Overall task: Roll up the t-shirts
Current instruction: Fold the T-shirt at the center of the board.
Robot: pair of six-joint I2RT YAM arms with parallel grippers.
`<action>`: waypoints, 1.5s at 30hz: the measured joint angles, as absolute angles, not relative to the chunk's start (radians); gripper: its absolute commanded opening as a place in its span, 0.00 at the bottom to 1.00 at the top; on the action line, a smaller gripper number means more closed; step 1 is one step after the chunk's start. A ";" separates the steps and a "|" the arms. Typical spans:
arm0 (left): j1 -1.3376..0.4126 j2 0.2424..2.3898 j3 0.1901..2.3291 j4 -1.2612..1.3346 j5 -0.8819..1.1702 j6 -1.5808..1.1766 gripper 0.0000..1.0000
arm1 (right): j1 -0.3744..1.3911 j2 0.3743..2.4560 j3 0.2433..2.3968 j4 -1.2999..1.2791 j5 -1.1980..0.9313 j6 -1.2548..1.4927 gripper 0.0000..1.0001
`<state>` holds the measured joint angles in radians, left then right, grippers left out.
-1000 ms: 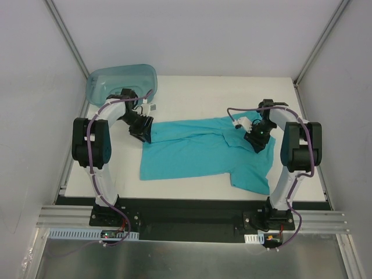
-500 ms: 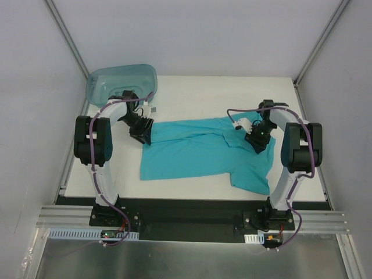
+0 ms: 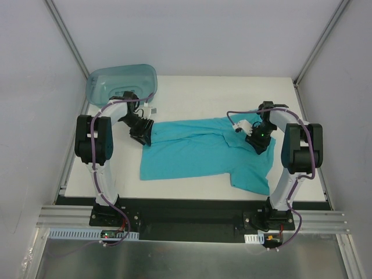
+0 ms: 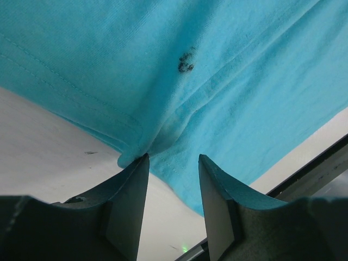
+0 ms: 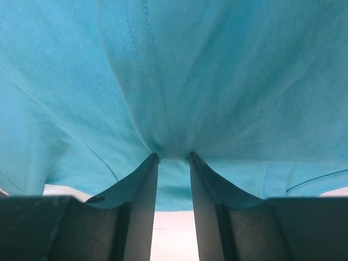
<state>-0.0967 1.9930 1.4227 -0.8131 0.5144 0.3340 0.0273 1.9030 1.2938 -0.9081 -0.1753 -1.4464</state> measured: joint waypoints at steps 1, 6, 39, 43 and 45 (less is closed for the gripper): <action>-0.097 1.994 1.423 -0.813 0.514 0.334 0.41 | 0.027 1.903 1.294 -0.905 -0.173 -1.444 0.27; -0.097 1.994 1.423 -0.813 0.514 0.334 0.42 | 0.027 1.903 1.294 -0.907 -0.170 -1.440 0.21; -0.097 2.020 1.427 -0.816 0.516 0.334 0.42 | 0.089 1.849 1.262 -0.906 -0.175 -1.372 0.34; -0.097 2.020 1.427 -0.816 0.516 0.334 0.42 | 0.089 1.853 1.262 -0.891 -0.161 -1.374 0.32; -0.097 2.020 1.427 -0.816 0.516 0.334 0.42 | 0.089 1.854 1.258 -0.884 -0.158 -1.374 0.31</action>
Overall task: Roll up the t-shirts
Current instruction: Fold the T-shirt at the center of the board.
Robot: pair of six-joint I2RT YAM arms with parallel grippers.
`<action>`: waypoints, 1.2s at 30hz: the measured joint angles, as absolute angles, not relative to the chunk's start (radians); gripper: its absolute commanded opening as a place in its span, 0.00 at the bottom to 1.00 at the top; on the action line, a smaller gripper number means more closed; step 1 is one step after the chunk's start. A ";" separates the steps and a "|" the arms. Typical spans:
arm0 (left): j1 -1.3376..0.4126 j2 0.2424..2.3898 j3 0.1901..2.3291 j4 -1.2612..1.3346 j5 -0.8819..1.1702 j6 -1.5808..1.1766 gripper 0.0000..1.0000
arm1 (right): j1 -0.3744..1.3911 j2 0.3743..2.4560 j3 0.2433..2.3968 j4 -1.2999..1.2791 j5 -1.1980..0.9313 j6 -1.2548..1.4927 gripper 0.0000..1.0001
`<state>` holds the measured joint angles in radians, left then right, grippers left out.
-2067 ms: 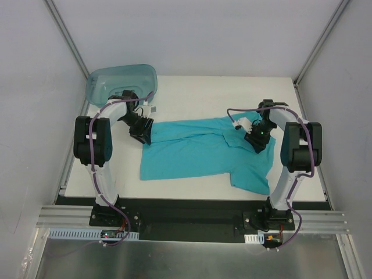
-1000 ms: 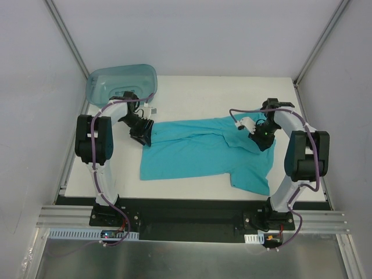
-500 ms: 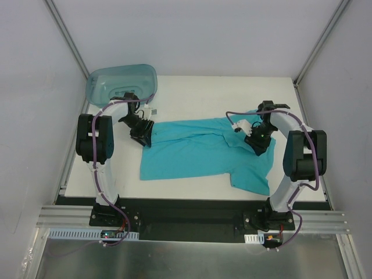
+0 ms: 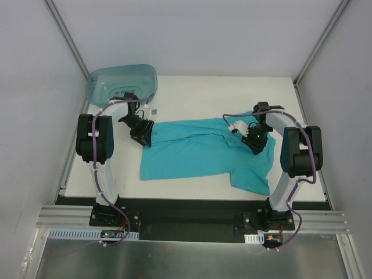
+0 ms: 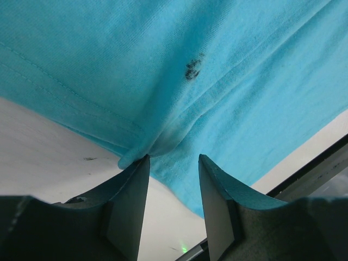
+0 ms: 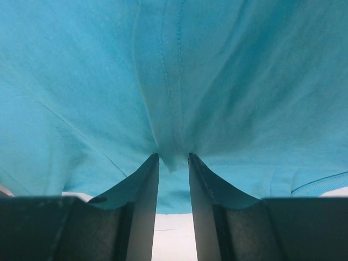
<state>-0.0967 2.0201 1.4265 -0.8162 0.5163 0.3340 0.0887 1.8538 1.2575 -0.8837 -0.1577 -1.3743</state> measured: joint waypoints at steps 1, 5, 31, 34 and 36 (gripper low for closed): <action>-0.097 2.020 1.427 -0.816 0.516 0.334 0.42 | 0.089 1.854 1.253 -0.878 -0.154 -1.375 0.31; -0.097 2.021 1.427 -0.816 0.516 0.334 0.42 | 0.089 1.855 1.228 -0.863 -0.137 -1.379 0.31; -0.097 2.024 1.430 -0.818 0.517 0.334 0.42 | 0.089 1.754 1.214 -0.867 -0.110 -1.378 0.11; -0.097 2.024 1.430 -0.818 0.517 0.334 0.42 | 0.089 1.702 1.181 -0.875 -0.107 -1.392 0.11; -0.097 2.025 1.430 -0.818 0.517 0.334 0.41 | 0.088 1.691 1.157 -0.882 -0.102 -1.400 0.11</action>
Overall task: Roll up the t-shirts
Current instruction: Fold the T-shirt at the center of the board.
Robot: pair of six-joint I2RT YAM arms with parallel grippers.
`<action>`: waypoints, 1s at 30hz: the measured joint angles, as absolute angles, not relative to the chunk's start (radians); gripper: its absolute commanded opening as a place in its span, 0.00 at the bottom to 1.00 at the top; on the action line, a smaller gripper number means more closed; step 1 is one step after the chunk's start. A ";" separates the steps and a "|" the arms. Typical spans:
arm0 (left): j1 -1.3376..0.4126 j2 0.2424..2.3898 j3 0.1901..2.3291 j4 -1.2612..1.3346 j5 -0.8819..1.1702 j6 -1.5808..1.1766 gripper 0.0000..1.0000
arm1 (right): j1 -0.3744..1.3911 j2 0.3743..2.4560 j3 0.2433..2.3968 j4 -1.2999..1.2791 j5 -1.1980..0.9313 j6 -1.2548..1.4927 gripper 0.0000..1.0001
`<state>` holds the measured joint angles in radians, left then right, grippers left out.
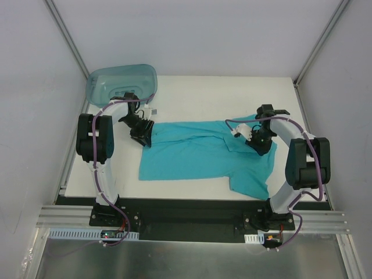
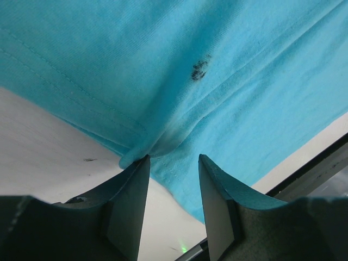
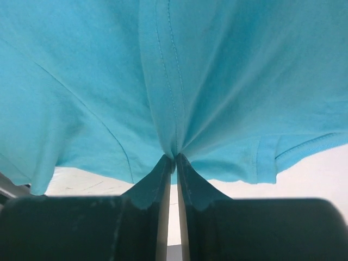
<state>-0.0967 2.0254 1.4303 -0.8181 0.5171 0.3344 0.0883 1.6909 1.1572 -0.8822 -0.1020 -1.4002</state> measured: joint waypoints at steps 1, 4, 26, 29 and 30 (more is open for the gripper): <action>-0.097 2.025 1.430 -0.818 0.519 0.334 0.41 | 0.088 1.691 1.147 -0.884 -0.099 -1.402 0.12; -0.097 2.025 1.430 -0.818 0.522 0.334 0.41 | 0.087 1.692 1.126 -0.895 -0.090 -1.404 0.22; -0.097 2.022 1.430 -0.817 0.522 0.320 0.42 | 0.321 1.850 1.306 -0.865 -0.273 -1.223 0.38; -0.097 2.013 1.422 -0.815 0.522 0.314 0.42 | 0.326 1.914 1.324 -0.844 -0.273 -1.205 0.38; -0.097 2.008 1.418 -0.813 0.522 0.312 0.42 | 0.329 1.927 1.333 -0.843 -0.271 -1.201 0.38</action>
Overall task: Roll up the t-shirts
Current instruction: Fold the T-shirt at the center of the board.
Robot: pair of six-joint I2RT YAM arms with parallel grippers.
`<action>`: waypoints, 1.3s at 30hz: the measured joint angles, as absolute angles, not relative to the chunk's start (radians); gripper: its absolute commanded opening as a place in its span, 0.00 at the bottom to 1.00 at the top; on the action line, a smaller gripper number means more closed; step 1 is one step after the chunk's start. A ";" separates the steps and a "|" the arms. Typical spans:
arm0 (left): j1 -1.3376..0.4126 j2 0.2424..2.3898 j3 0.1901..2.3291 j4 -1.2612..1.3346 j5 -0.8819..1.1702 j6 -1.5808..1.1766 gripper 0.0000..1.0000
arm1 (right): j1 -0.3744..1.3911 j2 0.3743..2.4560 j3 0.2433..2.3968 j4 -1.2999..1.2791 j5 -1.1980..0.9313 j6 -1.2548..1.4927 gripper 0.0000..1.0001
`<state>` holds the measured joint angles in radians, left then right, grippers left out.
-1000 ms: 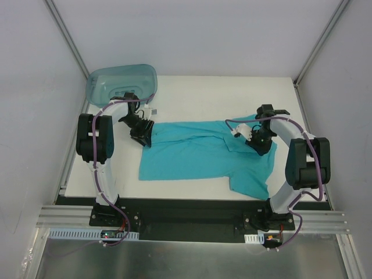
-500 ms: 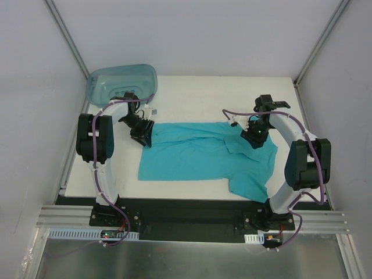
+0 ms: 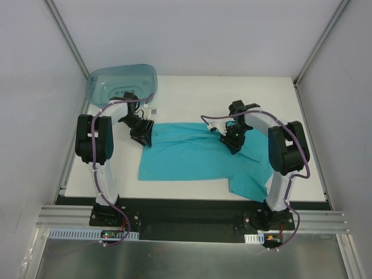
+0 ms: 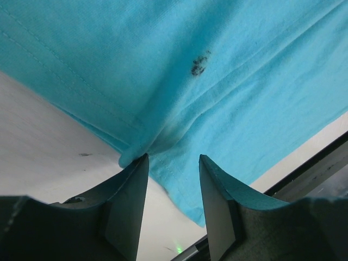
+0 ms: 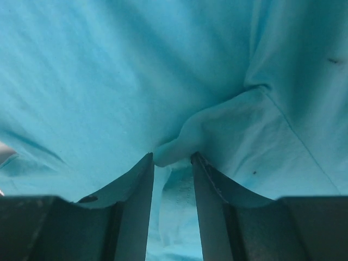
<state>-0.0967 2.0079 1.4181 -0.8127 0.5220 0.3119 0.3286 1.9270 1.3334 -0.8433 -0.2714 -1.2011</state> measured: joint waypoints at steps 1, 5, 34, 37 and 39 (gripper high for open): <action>-0.097 2.004 1.415 -0.812 0.522 0.310 0.42 | 0.329 1.930 1.340 -0.842 -0.272 -1.197 0.38; -0.097 1.987 1.407 -0.812 0.522 0.306 0.42 | 0.340 1.938 1.353 -0.826 -0.272 -1.196 0.32; -0.097 1.980 1.409 -0.810 0.508 0.306 0.41 | 0.324 1.992 1.575 -1.064 -0.445 -1.074 0.40; -0.096 1.980 1.443 -0.811 0.498 0.306 0.41 | 0.230 1.993 1.679 -1.089 -0.495 -1.022 0.39; -0.090 1.980 1.468 -0.809 0.488 0.306 0.42 | 0.163 1.988 1.715 -1.074 -0.498 -0.993 0.37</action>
<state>-0.0902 1.9797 1.4677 -0.8085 0.4881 0.3058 0.1627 1.9877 1.7153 -1.0744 -0.4984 -0.9932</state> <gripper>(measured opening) 0.414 0.391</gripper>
